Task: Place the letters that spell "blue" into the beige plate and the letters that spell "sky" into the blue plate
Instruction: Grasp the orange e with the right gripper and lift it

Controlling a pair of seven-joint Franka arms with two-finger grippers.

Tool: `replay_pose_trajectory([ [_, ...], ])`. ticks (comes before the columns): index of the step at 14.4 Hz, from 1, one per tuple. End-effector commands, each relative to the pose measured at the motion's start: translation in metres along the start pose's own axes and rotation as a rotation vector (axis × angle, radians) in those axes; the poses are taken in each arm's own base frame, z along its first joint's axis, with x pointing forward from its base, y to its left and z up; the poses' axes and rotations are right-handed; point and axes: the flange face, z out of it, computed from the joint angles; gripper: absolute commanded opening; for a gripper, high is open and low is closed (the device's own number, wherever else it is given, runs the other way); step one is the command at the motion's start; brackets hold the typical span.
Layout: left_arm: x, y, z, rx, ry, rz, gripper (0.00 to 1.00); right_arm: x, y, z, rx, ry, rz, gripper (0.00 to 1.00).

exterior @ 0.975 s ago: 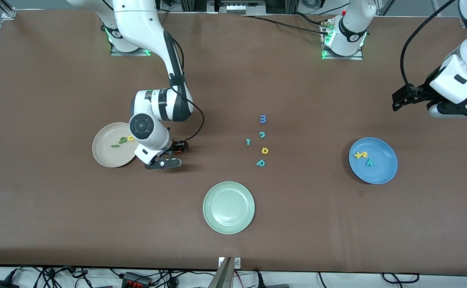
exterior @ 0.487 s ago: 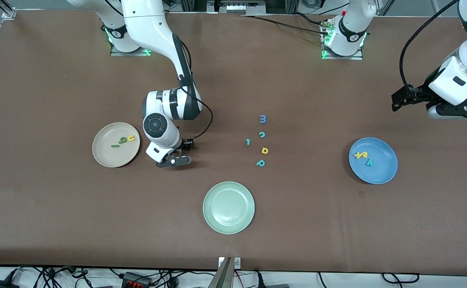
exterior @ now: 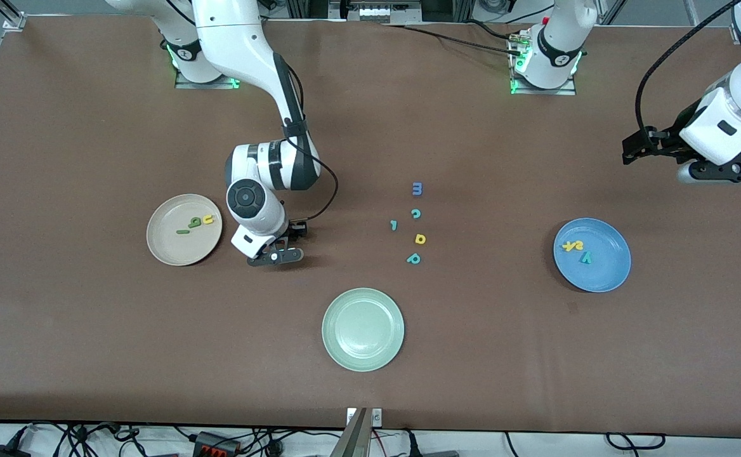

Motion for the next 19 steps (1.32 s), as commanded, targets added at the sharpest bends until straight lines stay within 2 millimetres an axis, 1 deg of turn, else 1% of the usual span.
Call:
replay_pose_trajectory([
  [1,-0.011,0.003,-0.015,-0.02,0.006,0.009,1.0,-0.002,0.002,0.007,-0.011,-0.014,-0.001,0.49],
  [2,-0.009,0.003,-0.021,-0.021,0.024,0.017,1.0,-0.003,0.001,0.009,-0.014,-0.018,0.004,0.49],
  [4,-0.009,0.004,-0.023,-0.019,0.029,0.027,1.0,-0.004,-0.002,0.008,-0.012,-0.017,-0.004,0.52],
  [6,-0.009,0.003,-0.016,-0.022,0.015,0.025,1.0,-0.006,-0.001,0.008,-0.009,-0.032,-0.004,0.52],
  [7,-0.011,0.002,-0.005,-0.02,-0.005,0.023,1.0,-0.006,-0.001,0.007,-0.008,-0.04,-0.003,0.52],
  [8,-0.016,0.004,-0.008,-0.02,0.016,0.024,1.0,-0.006,0.0,0.006,-0.006,-0.04,-0.002,0.52],
  [10,-0.016,0.012,-0.01,-0.016,0.025,0.036,1.0,-0.007,0.0,0.007,-0.007,-0.045,-0.002,0.52],
  [11,-0.015,0.009,-0.01,-0.017,0.024,0.027,1.0,-0.007,0.002,0.007,-0.006,-0.054,0.002,0.51],
  [12,-0.015,0.008,-0.01,-0.017,0.026,0.028,1.0,-0.007,0.004,0.008,-0.006,-0.057,0.006,0.48],
  [15,-0.015,0.012,-0.012,-0.017,0.031,0.033,1.0,-0.007,0.004,0.008,-0.006,-0.062,-0.002,0.35],
  [17,-0.013,0.011,-0.014,-0.009,0.043,0.033,1.0,-0.008,0.009,0.004,0.0,-0.091,0.005,0.26],
  [19,-0.01,0.011,-0.015,-0.007,0.058,0.033,1.0,-0.008,0.011,-0.001,0.0,-0.093,0.006,0.21],
])
